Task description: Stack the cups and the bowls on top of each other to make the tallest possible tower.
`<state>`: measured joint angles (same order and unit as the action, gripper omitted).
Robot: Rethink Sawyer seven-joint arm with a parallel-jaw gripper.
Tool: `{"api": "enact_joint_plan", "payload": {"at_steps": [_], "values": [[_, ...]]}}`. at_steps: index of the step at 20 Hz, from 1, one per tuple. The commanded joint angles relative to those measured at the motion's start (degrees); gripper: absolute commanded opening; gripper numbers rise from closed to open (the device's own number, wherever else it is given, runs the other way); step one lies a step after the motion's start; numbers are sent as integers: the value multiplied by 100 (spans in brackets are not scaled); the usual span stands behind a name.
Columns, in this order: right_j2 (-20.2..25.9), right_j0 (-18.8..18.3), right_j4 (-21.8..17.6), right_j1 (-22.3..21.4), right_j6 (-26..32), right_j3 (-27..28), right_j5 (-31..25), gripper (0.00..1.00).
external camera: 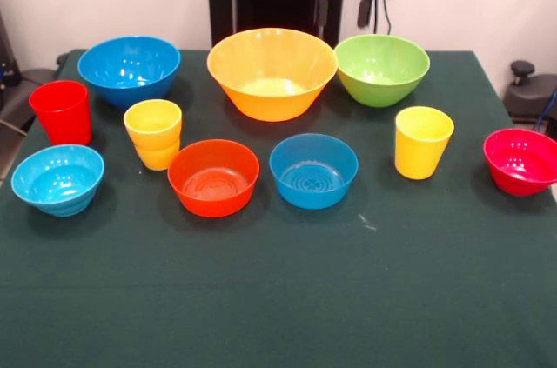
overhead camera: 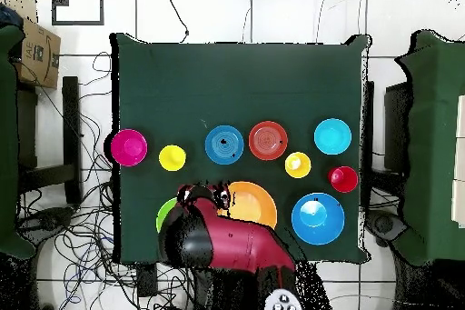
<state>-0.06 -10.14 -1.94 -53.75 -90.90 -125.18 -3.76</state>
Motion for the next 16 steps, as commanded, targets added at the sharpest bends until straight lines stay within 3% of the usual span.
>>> {"api": "enact_joint_plan", "payload": {"at_steps": [1,10,16], "values": [[206,49,-460,1284,-916,-227,868,100],[313,-334,-763,1309,-773,-281,920,100],[459,-492,-752,733,-722,-396,353,100]]}}
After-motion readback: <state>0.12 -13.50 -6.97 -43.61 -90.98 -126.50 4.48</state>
